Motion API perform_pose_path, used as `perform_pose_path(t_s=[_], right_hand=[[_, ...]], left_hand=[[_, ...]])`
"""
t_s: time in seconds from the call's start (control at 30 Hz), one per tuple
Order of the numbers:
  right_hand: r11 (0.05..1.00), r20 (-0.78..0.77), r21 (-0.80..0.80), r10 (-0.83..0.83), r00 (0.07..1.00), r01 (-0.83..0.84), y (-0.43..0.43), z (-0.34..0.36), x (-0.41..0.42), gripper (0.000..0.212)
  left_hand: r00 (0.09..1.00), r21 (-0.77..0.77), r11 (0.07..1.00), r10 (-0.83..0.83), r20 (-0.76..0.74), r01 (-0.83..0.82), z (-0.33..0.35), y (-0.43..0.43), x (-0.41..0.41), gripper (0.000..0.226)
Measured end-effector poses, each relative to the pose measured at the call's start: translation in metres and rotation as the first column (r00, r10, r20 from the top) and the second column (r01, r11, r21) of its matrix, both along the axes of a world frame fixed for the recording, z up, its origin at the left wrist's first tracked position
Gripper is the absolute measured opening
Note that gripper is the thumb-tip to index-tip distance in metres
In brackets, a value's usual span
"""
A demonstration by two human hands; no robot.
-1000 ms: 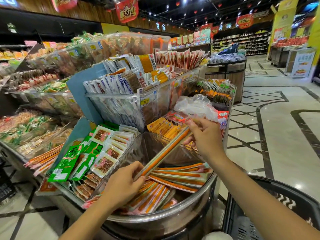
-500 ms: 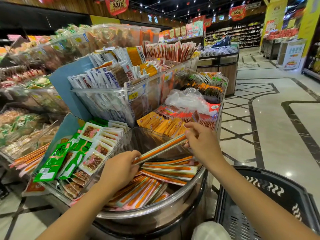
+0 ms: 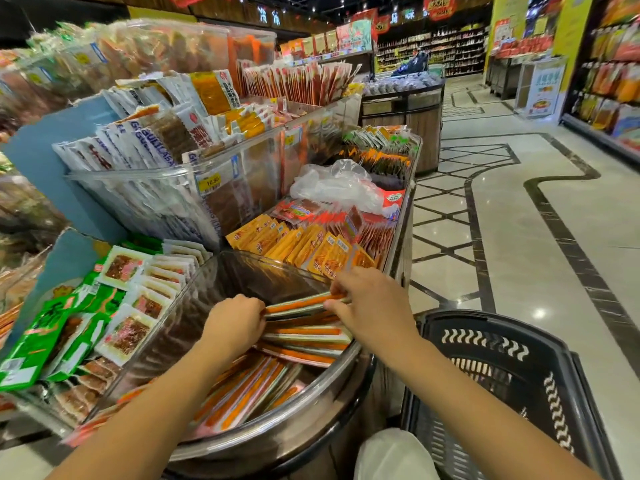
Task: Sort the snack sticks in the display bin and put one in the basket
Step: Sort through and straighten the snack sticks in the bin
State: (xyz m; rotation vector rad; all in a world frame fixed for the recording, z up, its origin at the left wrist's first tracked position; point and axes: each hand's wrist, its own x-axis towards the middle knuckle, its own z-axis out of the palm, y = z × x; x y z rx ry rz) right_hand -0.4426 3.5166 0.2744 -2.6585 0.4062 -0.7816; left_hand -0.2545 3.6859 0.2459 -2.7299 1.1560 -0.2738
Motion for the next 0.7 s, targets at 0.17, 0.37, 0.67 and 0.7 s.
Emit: perform_pose_path(t_s=[0.17, 0.37, 0.67, 0.7], right_hand=[[0.996, -0.033, -0.073, -0.048, 0.998, 0.046, -0.005, -0.009, 0.002, 0.029], [0.990, -0.073, -0.099, -0.105, 0.992, 0.097, -0.005, -0.013, 0.003, 0.034], [0.979, -0.026, -0.166, -0.123, 0.992, 0.117, 0.005, 0.003, 0.005, 0.030], [0.981, 0.002, -0.166, -0.103, 0.995, 0.102, 0.010, 0.007, 0.007, 0.028]], left_hand=[[0.996, -0.090, 0.996, 0.015, -0.086, -0.023, -0.009, -0.007, 0.002, 0.020], [0.973, -0.125, 0.991, 0.011, -0.229, -0.040, -0.017, -0.008, 0.005, 0.016], [0.945, -0.303, 0.953, -0.083, -0.316, -0.018, 0.010, 0.011, 0.003, 0.033], [0.955, -0.350, 0.937, -0.097, -0.281, -0.008, 0.018, 0.016, 0.001, 0.032]])
